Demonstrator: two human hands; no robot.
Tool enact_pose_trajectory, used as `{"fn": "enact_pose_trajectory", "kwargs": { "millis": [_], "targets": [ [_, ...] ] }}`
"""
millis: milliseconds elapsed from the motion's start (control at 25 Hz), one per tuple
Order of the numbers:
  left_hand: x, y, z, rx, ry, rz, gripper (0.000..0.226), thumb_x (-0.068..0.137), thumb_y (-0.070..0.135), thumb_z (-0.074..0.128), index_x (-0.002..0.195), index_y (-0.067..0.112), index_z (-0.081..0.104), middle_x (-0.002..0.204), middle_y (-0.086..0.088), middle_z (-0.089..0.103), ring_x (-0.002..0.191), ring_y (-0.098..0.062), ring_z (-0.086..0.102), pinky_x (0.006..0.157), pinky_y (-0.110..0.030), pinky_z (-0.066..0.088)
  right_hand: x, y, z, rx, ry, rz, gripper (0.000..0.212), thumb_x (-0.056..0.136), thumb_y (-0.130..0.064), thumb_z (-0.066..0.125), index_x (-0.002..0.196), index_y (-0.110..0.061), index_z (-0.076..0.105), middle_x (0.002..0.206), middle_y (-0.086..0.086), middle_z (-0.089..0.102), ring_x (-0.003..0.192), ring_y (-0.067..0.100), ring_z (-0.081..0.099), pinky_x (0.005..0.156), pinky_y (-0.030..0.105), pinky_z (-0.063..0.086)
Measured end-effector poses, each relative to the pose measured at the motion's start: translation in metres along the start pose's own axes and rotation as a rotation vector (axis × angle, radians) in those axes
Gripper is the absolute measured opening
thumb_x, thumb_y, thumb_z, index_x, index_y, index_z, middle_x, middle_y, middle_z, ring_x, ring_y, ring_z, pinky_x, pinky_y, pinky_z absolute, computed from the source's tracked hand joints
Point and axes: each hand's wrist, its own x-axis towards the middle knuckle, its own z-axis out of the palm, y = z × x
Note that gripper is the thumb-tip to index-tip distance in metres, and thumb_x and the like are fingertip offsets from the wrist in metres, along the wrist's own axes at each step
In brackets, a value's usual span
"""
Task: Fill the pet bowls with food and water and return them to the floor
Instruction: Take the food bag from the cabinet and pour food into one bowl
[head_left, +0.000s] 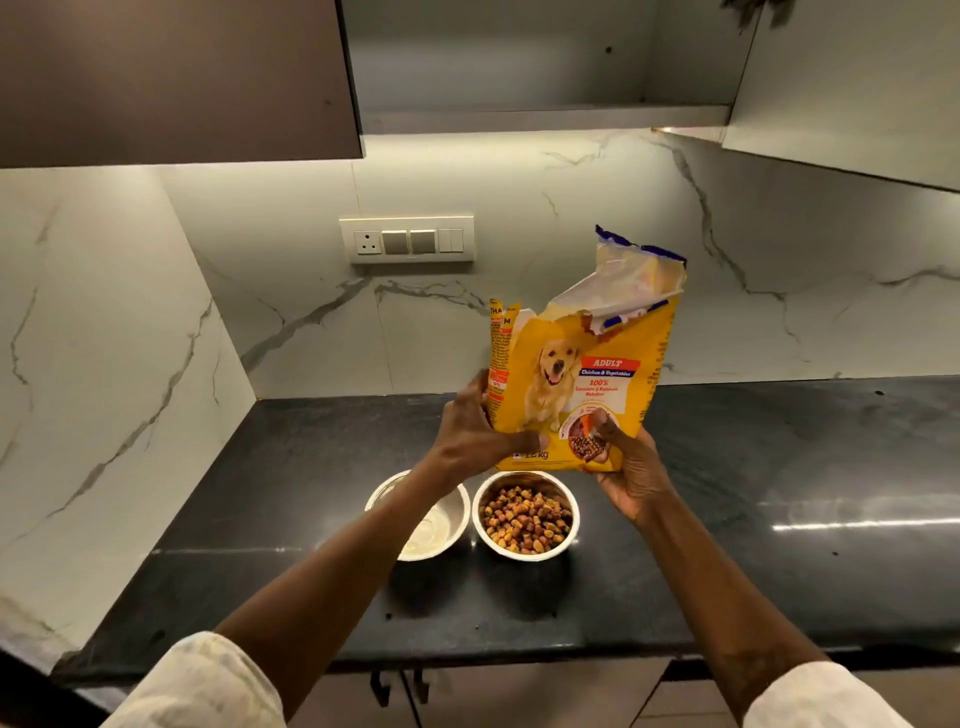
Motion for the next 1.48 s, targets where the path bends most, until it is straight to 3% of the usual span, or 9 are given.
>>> {"fn": "enact_pose_trajectory", "kwargs": {
  "millis": [200,440,520,640,880,1080,1240,1400,1480],
  "targets": [
    [0.02,0.011,-0.013,-0.024,-0.019,0.011,0.082,0.055,0.047,0.099,0.127,0.023,0.067,0.114,0.006,0.078,0.101,-0.012,0.075,0.088,-0.042,0.065,0.007,-0.037,0.019,-0.27,-0.036,-0.102,0.048,0.092,-0.015,0.07,0.139,-0.015,0.062,0.132,0.016,0.071,0.12,0.041,0.068,0.085,0.053,0.064],
    [0.071,0.081,-0.056,-0.106,0.091,0.077,0.07,0.063,0.023,0.101,0.122,0.026,0.064,0.106,0.013,0.071,0.089,0.009,0.066,0.074,-0.021,0.062,0.04,-0.105,0.082,-0.297,-0.063,-0.29,0.057,0.085,-0.015,0.077,0.14,-0.009,0.06,0.13,0.015,0.073,0.116,0.038,0.072,0.09,0.054,0.062],
    [0.088,0.108,-0.072,-0.125,0.121,0.112,0.076,0.063,0.024,0.101,0.129,0.022,0.062,0.108,0.013,0.069,0.093,0.003,0.066,0.075,-0.024,0.061,0.054,-0.13,0.105,-0.296,-0.103,-0.333,0.058,0.088,-0.013,0.076,0.143,-0.008,0.057,0.131,0.015,0.072,0.117,0.037,0.071,0.091,0.054,0.061],
    [0.104,0.139,-0.095,-0.154,0.151,0.178,0.087,0.052,0.037,0.104,0.129,0.023,0.064,0.118,0.005,0.074,0.103,-0.012,0.073,0.085,-0.04,0.065,0.072,-0.163,0.131,-0.328,-0.158,-0.401,0.053,0.094,-0.011,0.074,0.144,-0.012,0.057,0.132,0.012,0.072,0.118,0.036,0.071,0.093,0.057,0.059],
    [0.135,0.191,-0.129,-0.182,0.197,0.243,0.084,0.054,0.036,0.101,0.129,0.02,0.066,0.12,0.002,0.077,0.103,-0.018,0.077,0.085,-0.043,0.066,0.097,-0.217,0.179,-0.37,-0.203,-0.497,0.049,0.093,-0.014,0.076,0.139,-0.015,0.06,0.13,0.009,0.073,0.116,0.032,0.072,0.096,0.056,0.059],
    [0.176,0.216,-0.151,-0.21,0.237,0.275,0.087,0.055,0.036,0.104,0.132,0.016,0.068,0.121,-0.001,0.078,0.105,-0.023,0.078,0.089,-0.051,0.065,0.118,-0.256,0.217,-0.452,-0.18,-0.58,0.052,0.091,-0.022,0.079,0.14,-0.016,0.06,0.127,0.003,0.075,0.108,0.02,0.076,0.081,0.039,0.065],
    [0.208,0.23,-0.159,-0.197,0.269,0.294,0.084,0.063,0.036,0.101,0.136,0.017,0.065,0.124,0.0,0.076,0.108,-0.022,0.076,0.087,-0.046,0.065,0.14,-0.281,0.236,-0.554,-0.164,-0.619,0.054,0.089,-0.027,0.082,0.138,-0.015,0.062,0.123,0.002,0.076,0.105,0.02,0.077,0.08,0.037,0.066],
    [0.236,0.236,-0.159,-0.16,0.273,0.264,0.069,0.066,0.031,0.1,0.125,0.017,0.068,0.111,0.004,0.078,0.1,-0.018,0.077,0.072,-0.035,0.064,0.169,-0.293,0.243,-0.651,-0.154,-0.606,0.031,0.089,-0.03,0.081,0.118,-0.024,0.071,0.105,-0.004,0.079,0.099,0.035,0.077,0.079,0.046,0.066],
    [0.252,0.233,-0.159,-0.132,0.267,0.237,0.06,0.068,0.028,0.099,0.117,0.023,0.066,0.104,0.009,0.075,0.095,-0.013,0.075,0.073,-0.035,0.064,0.185,-0.293,0.239,-0.685,-0.161,-0.583,0.039,0.09,-0.028,0.08,0.126,-0.018,0.07,0.117,0.004,0.077,0.1,0.03,0.078,0.076,0.038,0.067]
  ]
}}
